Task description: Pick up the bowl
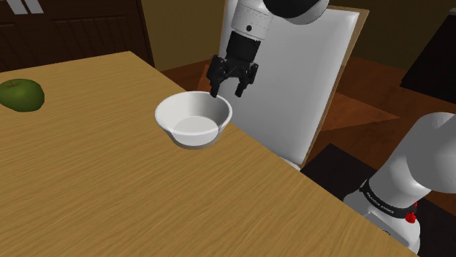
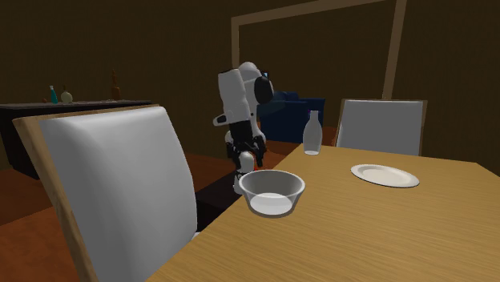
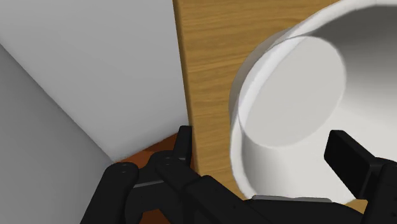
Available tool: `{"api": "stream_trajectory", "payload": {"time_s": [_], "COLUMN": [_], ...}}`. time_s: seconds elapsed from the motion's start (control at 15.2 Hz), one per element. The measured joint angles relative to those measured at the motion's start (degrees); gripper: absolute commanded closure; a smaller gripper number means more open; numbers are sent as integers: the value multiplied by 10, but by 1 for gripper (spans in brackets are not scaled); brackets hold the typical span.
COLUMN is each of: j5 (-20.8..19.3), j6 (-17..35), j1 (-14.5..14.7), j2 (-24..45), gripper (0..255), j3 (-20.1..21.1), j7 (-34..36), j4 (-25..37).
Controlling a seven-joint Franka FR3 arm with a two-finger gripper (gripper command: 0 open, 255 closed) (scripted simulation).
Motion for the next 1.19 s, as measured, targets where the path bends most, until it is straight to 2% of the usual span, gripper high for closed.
{"api": "stream_trajectory", "payload": {"time_s": [0.46,0.53,1.19], "j5": [7,7,7], "j6": [50,53,56], "j1": [3,3,3], "j2": [19,21,22], "gripper": [0,255,255], "j3": [5,6,6], "j7": [-10,-10,-11], "j4": [-32,-33,-34]}}
